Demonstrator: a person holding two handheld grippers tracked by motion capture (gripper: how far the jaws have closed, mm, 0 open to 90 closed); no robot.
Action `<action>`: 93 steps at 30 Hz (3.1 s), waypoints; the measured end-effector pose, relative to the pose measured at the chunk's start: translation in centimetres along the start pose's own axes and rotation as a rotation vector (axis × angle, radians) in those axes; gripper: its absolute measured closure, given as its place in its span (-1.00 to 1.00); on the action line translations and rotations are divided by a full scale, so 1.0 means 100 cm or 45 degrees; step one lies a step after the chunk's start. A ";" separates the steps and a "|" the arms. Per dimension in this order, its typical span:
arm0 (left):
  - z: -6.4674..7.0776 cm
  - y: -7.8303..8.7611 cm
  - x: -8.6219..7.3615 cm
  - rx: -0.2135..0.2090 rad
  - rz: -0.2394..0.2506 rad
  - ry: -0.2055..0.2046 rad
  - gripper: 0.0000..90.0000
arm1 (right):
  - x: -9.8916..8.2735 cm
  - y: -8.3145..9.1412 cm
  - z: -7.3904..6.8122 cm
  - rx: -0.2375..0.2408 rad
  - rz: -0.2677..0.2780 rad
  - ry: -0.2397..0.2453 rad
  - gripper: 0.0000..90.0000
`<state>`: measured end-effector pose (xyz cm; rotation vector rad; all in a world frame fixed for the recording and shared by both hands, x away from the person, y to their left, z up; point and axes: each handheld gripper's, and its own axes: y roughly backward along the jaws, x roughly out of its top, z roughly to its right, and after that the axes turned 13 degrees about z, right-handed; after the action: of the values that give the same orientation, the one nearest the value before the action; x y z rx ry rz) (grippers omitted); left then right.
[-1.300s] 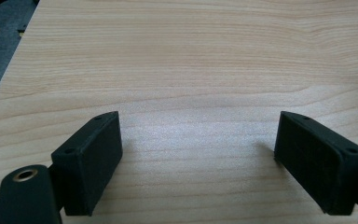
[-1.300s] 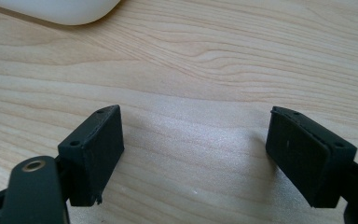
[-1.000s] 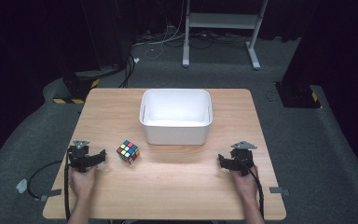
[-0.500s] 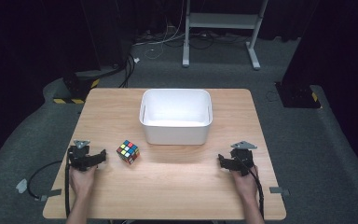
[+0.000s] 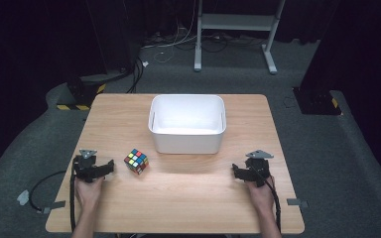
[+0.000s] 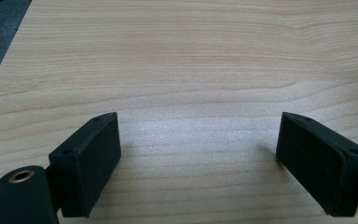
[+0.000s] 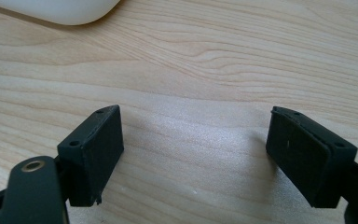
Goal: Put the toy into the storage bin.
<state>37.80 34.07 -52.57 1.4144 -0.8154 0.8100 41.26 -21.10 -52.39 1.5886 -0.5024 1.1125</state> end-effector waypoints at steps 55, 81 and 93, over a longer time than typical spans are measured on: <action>0.006 0.059 0.013 -0.219 0.076 0.028 -0.83 | 0.000 0.000 0.000 0.000 0.000 0.001 -0.58; 0.045 0.068 0.016 -0.400 0.043 -0.020 -0.88 | 0.000 0.000 0.000 -0.001 0.000 0.000 -0.58; 0.060 0.059 0.017 -0.445 0.019 -0.045 -0.91 | 0.000 0.000 0.000 -0.001 0.001 0.002 -0.58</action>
<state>33.55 28.08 -48.18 1.1154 -0.9453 0.6192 41.26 -21.10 -52.39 1.5869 -0.5024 1.1136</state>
